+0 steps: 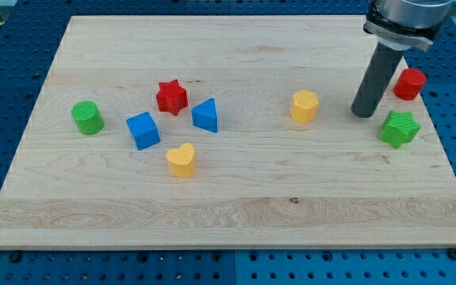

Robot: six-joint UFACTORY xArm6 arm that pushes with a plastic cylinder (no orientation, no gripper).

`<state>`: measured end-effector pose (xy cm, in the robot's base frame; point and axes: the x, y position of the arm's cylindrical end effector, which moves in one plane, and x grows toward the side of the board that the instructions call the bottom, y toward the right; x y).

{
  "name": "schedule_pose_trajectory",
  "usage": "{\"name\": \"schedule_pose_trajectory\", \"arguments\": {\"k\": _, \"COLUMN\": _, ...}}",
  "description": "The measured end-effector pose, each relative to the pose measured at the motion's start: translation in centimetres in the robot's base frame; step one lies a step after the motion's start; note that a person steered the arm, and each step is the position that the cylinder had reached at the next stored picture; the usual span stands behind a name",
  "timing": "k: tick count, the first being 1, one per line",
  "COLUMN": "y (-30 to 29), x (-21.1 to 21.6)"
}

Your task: Slide the green star left and down a bit

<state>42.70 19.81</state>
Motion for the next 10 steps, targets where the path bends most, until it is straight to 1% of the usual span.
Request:
{"name": "schedule_pose_trajectory", "arguments": {"k": 1, "y": 0.1, "x": -0.2}}
{"name": "schedule_pose_trajectory", "arguments": {"k": 2, "y": 2.2, "x": -0.2}}
{"name": "schedule_pose_trajectory", "arguments": {"k": 3, "y": 2.5, "x": -0.2}}
{"name": "schedule_pose_trajectory", "arguments": {"k": 5, "y": 8.2, "x": -0.4}}
{"name": "schedule_pose_trajectory", "arguments": {"k": 6, "y": 8.5, "x": 0.3}}
{"name": "schedule_pose_trajectory", "arguments": {"k": 7, "y": 7.7, "x": 2.5}}
{"name": "schedule_pose_trajectory", "arguments": {"k": 9, "y": 2.4, "x": 2.6}}
{"name": "schedule_pose_trajectory", "arguments": {"k": 10, "y": -2.0, "x": 2.6}}
